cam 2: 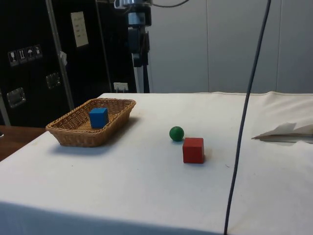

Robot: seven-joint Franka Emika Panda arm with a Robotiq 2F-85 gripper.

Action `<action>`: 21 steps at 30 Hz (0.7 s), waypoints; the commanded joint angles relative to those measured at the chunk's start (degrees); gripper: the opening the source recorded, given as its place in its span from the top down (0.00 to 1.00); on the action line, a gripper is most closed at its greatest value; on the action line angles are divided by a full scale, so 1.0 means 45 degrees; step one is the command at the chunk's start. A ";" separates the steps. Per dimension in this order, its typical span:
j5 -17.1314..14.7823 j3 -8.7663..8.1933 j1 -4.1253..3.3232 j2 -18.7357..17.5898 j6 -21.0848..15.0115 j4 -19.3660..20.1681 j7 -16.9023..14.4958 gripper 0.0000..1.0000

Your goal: Place all non-red objects into the basket.

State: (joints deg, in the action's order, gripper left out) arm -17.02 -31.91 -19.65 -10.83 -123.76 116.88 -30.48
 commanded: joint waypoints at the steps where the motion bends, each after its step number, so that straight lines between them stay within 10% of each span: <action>1: 0.0076 0.0000 0.0000 0.0102 -0.0013 0.0127 0.0000 0.00; 21: 0.2521 0.0140 -0.0038 0.1948 -0.1057 0.2585 0.1210 0.00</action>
State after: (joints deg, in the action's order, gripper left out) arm -6.76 -31.23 -19.65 -2.35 -127.60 128.11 -26.01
